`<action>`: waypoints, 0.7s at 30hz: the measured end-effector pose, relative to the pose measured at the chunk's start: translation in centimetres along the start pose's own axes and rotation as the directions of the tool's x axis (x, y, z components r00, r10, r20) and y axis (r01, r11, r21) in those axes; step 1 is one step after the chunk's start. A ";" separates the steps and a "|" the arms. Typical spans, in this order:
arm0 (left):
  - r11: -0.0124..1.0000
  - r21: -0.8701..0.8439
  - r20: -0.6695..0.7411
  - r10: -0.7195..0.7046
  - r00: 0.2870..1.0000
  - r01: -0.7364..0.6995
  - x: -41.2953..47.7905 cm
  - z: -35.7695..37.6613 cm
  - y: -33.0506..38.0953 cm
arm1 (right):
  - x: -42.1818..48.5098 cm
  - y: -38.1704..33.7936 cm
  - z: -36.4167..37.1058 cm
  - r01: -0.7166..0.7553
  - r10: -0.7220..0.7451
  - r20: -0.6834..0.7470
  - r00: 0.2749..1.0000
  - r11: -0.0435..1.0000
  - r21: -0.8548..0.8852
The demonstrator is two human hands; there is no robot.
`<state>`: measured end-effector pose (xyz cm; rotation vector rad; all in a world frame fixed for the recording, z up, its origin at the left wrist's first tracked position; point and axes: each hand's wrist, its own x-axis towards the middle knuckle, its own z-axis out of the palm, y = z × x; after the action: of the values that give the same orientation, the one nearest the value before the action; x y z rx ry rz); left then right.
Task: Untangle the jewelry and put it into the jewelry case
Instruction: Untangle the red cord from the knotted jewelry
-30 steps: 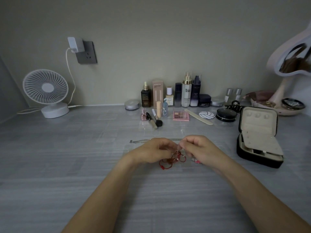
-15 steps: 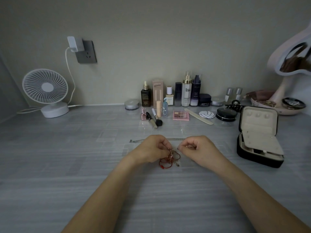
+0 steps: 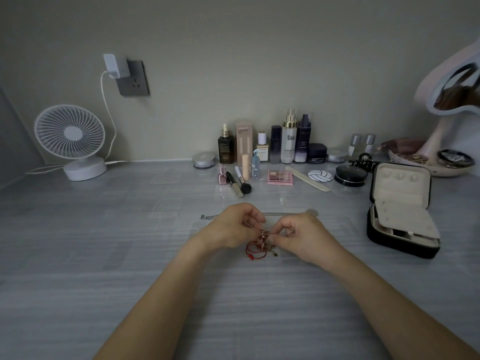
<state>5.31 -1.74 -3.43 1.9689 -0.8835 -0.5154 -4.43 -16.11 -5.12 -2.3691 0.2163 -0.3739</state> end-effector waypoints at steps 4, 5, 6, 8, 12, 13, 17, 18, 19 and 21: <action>0.998 0.063 0.003 0.020 1.000 -0.021 0.2 0.0 -0.1 | -0.1 -0.1 0.0 0.008 -0.008 -0.014 1.000 1.000 0.005; 0.996 0.086 -0.004 0.027 1.000 -0.026 0.2 0.0 -0.1 | -0.1 -0.1 0.0 0.001 -0.001 -0.015 1.000 1.000 0.018; 0.994 0.108 -0.016 0.032 0.999 -0.030 0.2 0.0 -0.2 | 0.0 -0.2 0.0 -0.008 0.008 -0.012 1.000 0.999 0.038; 0.989 0.146 -0.058 0.045 0.997 -0.036 0.3 0.1 -0.1 | 0.0 -0.3 0.0 -0.018 0.018 0.002 1.000 0.996 0.092; 0.980 0.184 -0.079 0.089 0.993 -0.073 0.1 0.5 0.1 | -0.1 -0.6 -0.1 -0.035 0.035 0.004 0.999 0.986 0.165; 0.984 0.160 -0.047 0.086 0.995 -0.077 0.0 0.6 0.2 | 0.0 -0.6 -0.1 -0.035 0.037 -0.007 0.999 0.983 0.181; 0.979 0.184 -0.042 0.099 0.994 -0.089 0.0 0.6 0.2 | 0.1 -0.4 -0.3 -0.019 0.025 -0.026 0.999 0.978 0.209; 0.974 0.209 -0.060 0.103 0.993 -0.088 0.0 0.5 0.1 | 0.1 -0.4 -0.3 -0.015 0.020 -0.025 0.999 0.977 0.211; 0.973 0.218 -0.067 0.095 0.993 -0.078 0.1 0.4 0.0 | 0.1 -0.3 -0.3 -0.012 0.017 -0.025 1.000 0.978 0.210; 0.978 0.202 -0.059 0.063 0.996 -0.050 0.2 0.2 -0.1 | 0.2 -0.4 -0.5 -0.009 0.015 -0.028 1.000 0.978 0.210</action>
<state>5.36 -1.97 -3.67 2.1221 -0.9790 -0.3375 -4.40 -16.18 -4.44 -2.1552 0.1948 -0.4054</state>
